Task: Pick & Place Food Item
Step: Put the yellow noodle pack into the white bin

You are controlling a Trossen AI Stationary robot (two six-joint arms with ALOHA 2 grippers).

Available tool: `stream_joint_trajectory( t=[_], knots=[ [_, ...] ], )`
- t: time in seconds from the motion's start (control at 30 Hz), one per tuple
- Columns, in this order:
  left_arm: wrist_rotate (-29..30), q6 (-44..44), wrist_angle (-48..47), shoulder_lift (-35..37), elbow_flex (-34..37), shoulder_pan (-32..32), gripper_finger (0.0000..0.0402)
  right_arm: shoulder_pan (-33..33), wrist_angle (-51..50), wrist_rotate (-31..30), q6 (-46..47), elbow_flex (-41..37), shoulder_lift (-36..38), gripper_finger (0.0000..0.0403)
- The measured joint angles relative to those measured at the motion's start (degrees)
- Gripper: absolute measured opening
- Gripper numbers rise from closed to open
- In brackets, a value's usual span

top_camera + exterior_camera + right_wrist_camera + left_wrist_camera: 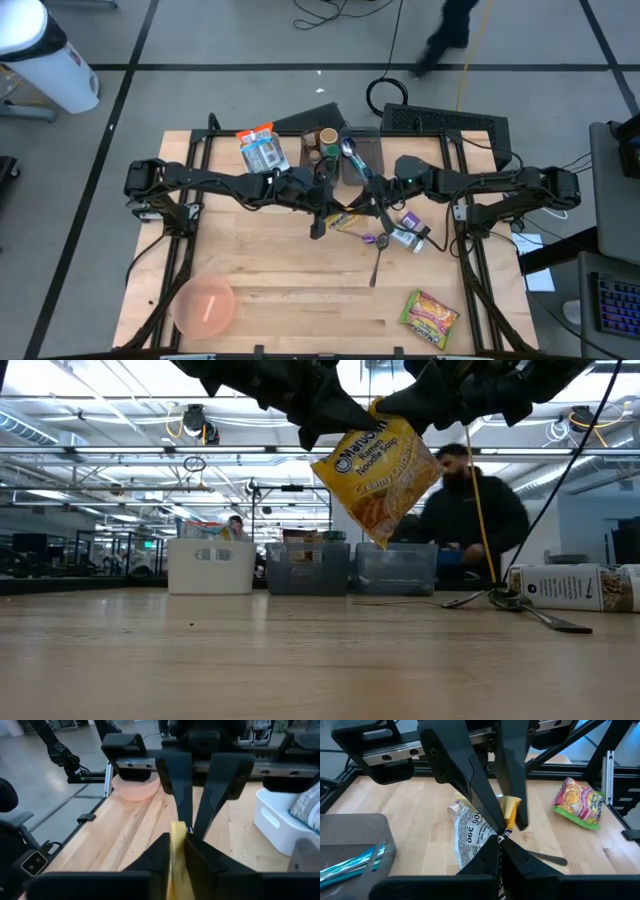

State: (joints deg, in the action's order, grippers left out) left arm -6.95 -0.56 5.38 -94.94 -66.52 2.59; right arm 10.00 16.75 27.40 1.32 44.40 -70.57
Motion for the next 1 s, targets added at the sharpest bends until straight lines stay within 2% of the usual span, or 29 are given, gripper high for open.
stream_joint_trajectory(
  t=[0.33, 0.5, 0.77, 0.9, 1.0],
  knots=[
    [1.34, 0.09, 0.03, -0.02, 0.00, -0.04, 0.0002, 0.02, 1.72, -0.29, -2.35, 0.00, 0.63, 0.0176],
    [2.61, 0.67, -0.62, 0.41, 0.00, -0.02, 0.0001, 0.15, 0.78, -0.58, -4.23, 0.00, 2.78, 0.0216],
    [3.17, 0.22, -4.58, 5.29, 0.09, -0.04, 0.0001, 0.26, -3.50, -6.97, -9.30, -1.48, 8.32, 0.0233],
    [3.68, 0.47, -6.13, 9.29, 0.09, -0.04, 0.0001, 0.96, 1.70, -8.14, -9.95, -6.02, 10.57, 0.0228],
    [4.08, 0.50, -7.37, 12.02, 0.52, -0.06, 0.0001, 2.26, 9.45, -8.14, -8.45, -10.86, 12.15, 0.0228]
  ],
)
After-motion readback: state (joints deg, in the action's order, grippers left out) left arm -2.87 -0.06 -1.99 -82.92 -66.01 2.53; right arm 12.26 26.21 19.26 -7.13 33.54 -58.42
